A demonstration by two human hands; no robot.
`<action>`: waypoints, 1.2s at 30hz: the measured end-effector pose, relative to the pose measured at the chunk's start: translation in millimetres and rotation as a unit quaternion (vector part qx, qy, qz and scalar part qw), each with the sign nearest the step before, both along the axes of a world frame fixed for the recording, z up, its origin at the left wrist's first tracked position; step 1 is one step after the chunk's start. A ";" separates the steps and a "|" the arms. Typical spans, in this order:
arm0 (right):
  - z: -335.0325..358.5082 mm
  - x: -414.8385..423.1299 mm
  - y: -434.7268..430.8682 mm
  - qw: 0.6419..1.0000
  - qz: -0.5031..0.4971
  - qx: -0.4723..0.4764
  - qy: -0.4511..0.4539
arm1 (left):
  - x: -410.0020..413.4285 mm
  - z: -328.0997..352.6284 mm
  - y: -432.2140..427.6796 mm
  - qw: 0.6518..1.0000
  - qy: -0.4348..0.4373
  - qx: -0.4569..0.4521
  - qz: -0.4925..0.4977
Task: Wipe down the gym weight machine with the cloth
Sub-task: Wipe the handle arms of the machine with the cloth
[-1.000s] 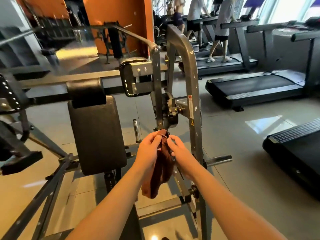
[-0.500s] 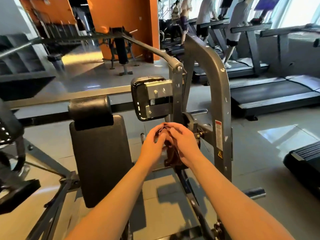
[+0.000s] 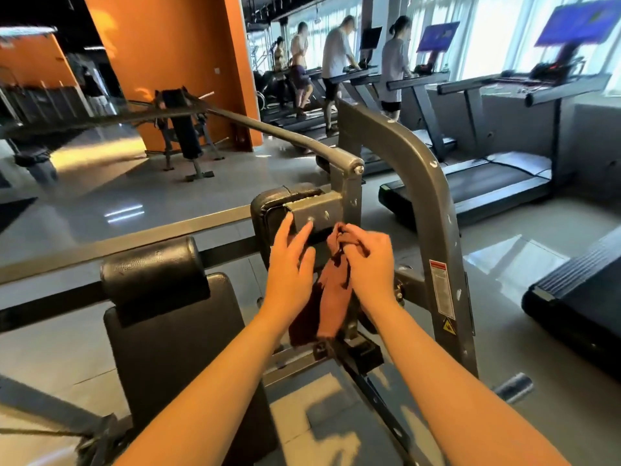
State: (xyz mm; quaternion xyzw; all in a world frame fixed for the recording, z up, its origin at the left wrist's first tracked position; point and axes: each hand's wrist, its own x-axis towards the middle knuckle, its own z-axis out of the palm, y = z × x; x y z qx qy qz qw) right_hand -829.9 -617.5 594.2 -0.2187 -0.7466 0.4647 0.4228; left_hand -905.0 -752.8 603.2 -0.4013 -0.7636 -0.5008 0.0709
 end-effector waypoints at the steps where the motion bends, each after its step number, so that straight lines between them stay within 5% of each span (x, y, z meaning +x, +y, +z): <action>1: 8.7 -8.7 6.5 1.000 -0.017 0.008 0.009 | -10.3 1.4 3.4 0.999 0.037 -0.023 0.004; 8: 28.0 -57.3 -3.3 0.994 -0.051 0.065 0.064 | -47.6 -1.2 26.5 0.975 0.185 -0.101 0.072; 14: 2.6 -34.5 6.4 0.998 -0.008 0.065 0.000 | -41.8 -10.6 34.8 0.981 0.163 -0.073 0.081; 21: 23.3 -47.4 1.3 0.995 -0.033 0.078 0.050 | -44.2 -10.8 33.4 0.988 0.132 -0.053 0.061; 26: -8.9 -35.3 -1.3 0.996 0.019 0.078 -0.038 | -44.5 -8.9 31.4 0.988 0.129 -0.058 0.061; 31: 23.5 -41.1 -0.8 0.994 -0.013 0.095 0.060 | -47.6 -7.0 22.1 0.988 0.137 -0.059 0.034; 36: 25.2 -51.0 -6.6 0.995 0.000 0.073 0.061 | -35.0 -10.5 20.2 0.997 0.073 -0.038 0.009</action>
